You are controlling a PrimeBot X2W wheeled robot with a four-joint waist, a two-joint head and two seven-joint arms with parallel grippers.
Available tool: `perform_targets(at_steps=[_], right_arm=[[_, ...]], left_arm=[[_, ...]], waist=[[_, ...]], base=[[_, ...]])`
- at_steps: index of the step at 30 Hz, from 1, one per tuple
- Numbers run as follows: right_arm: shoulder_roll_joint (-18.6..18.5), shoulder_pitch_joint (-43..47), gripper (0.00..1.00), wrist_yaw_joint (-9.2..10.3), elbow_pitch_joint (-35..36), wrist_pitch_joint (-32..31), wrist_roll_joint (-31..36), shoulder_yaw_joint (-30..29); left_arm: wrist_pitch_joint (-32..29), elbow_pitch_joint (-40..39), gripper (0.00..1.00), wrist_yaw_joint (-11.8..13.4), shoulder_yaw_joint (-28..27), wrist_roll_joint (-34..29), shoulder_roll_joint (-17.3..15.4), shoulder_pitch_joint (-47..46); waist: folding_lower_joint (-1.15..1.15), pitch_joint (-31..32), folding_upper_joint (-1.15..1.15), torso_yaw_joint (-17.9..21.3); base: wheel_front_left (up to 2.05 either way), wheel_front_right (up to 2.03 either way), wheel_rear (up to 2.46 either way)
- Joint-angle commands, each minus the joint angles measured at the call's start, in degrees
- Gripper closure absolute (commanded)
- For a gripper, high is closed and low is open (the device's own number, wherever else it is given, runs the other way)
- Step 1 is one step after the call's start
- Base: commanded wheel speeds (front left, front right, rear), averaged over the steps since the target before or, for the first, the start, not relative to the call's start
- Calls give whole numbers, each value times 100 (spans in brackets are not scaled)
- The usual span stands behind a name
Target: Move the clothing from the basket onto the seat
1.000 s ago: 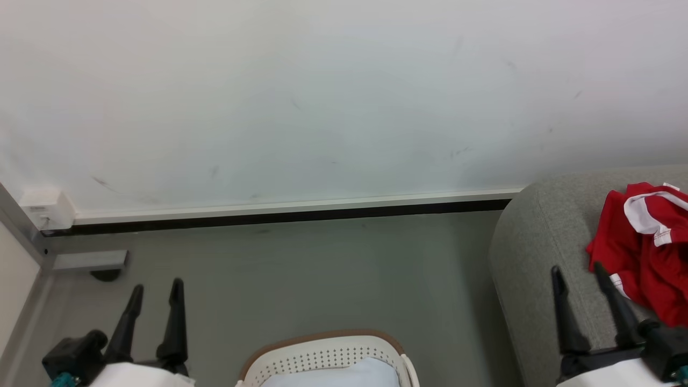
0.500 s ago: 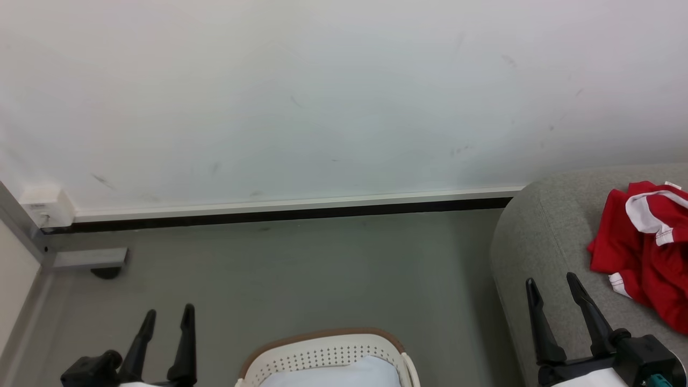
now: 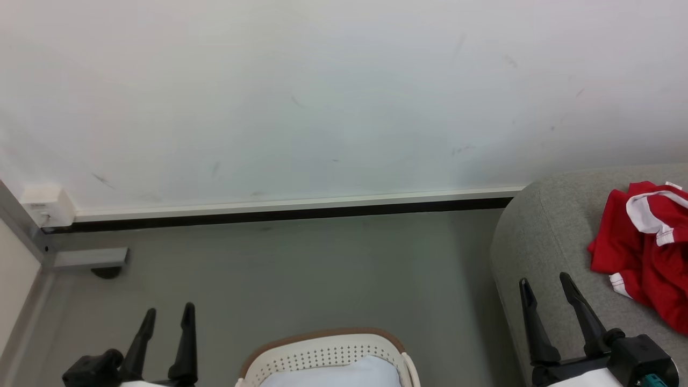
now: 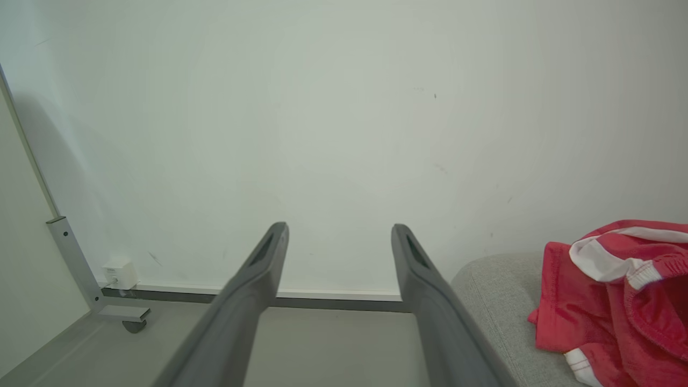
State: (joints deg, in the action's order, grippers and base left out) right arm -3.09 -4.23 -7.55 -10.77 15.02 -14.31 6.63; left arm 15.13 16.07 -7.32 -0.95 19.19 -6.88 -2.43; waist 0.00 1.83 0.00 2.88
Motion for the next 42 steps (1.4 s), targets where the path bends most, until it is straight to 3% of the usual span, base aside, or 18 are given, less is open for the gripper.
perform_targets(at_steps=[1,17,18,21,42], right_arm=[[13,-36,0,13,3,19,-53,0],[21,-22,0,13,-9,19,-79,63],[14,-3,100,-1,-22,0,-24,61],[15,109,100,-1,-135,-15,-71,70],[-93,9,100,1,-176,-481,-2280,-167]], left_arm=[[1,-25,0,-20,5,-14,-21,-45],[1,-45,0,-22,116,133,-99,-2],[-1,-14,100,-4,131,61,-48,0],[-21,118,100,-4,146,104,19,84],[-602,21,100,-8,-50,2050,119,-60]], waist=[[0,-7,0,2],[0,-37,0,27],[0,-38,0,27],[0,-39,0,26],[0,-66,0,-27]], base=[[0,0,0],[0,0,0],[0,0,0],[0,0,0],[0,0,0]])
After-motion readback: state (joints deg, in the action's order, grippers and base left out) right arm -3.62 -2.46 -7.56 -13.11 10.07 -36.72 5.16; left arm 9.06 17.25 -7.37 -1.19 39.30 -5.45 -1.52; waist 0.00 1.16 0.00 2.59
